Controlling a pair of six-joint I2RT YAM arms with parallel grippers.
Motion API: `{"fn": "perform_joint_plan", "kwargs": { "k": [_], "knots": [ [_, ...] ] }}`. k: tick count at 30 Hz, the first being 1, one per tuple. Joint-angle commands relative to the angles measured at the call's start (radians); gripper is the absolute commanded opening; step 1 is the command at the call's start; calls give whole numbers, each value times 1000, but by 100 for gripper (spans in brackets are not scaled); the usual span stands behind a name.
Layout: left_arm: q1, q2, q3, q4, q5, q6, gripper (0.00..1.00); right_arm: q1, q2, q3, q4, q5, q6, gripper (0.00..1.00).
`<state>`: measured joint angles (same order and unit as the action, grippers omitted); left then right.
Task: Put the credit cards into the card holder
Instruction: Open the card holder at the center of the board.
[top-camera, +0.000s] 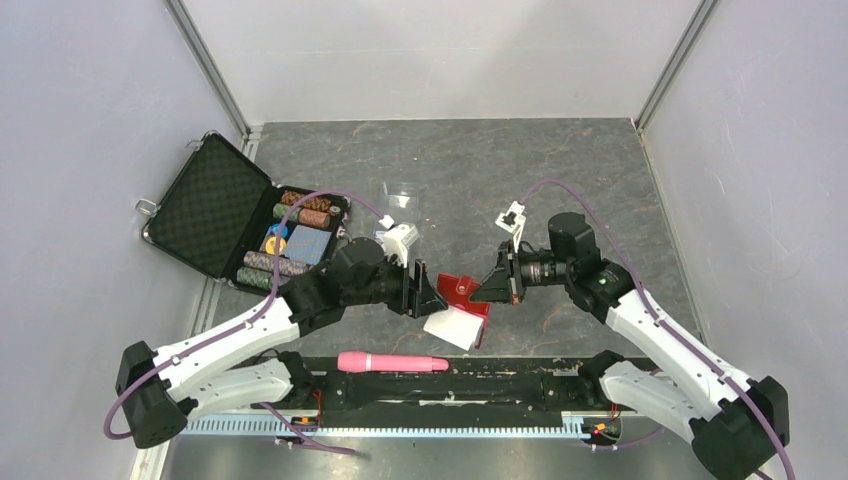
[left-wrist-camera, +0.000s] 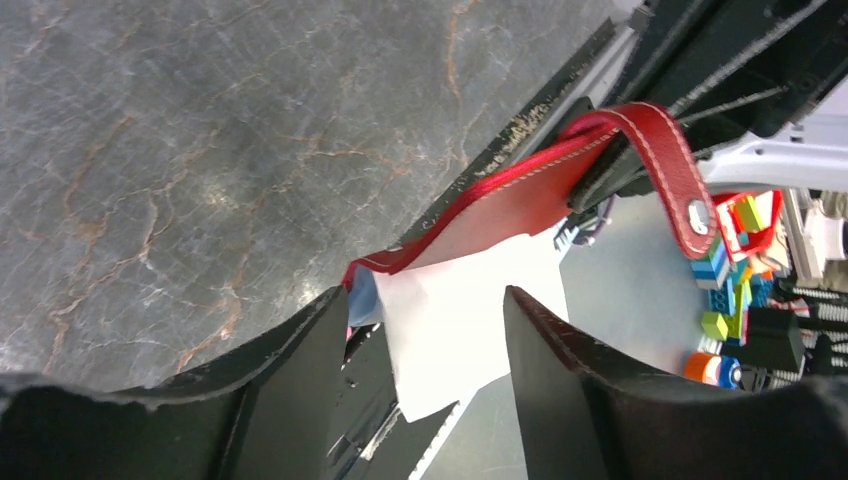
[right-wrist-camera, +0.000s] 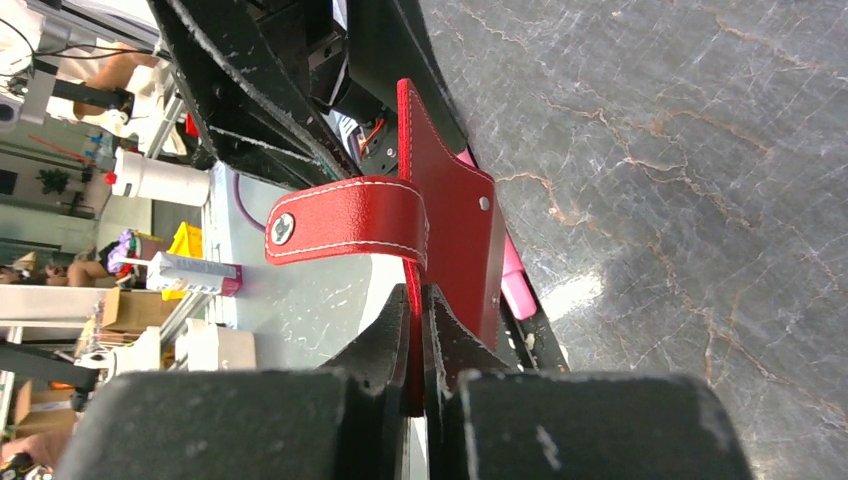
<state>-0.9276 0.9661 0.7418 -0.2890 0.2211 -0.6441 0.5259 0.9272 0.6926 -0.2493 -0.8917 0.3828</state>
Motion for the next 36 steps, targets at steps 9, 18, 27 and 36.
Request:
{"fn": "perform_joint_plan", "kwargs": {
  "k": [9,18,27,36],
  "knots": [
    [6,-10,35,-54,10,15,64,-27,42,77,34,-8,78,0],
    [6,22,-1,43,61,-21,65,-34,51,77,62,-12,107,0],
    [4,106,-4,139,113,-45,57,-36,50,75,73,-9,120,0],
    [3,59,-35,238,185,-96,44,-42,47,58,79,-6,120,0]
  ]
}}
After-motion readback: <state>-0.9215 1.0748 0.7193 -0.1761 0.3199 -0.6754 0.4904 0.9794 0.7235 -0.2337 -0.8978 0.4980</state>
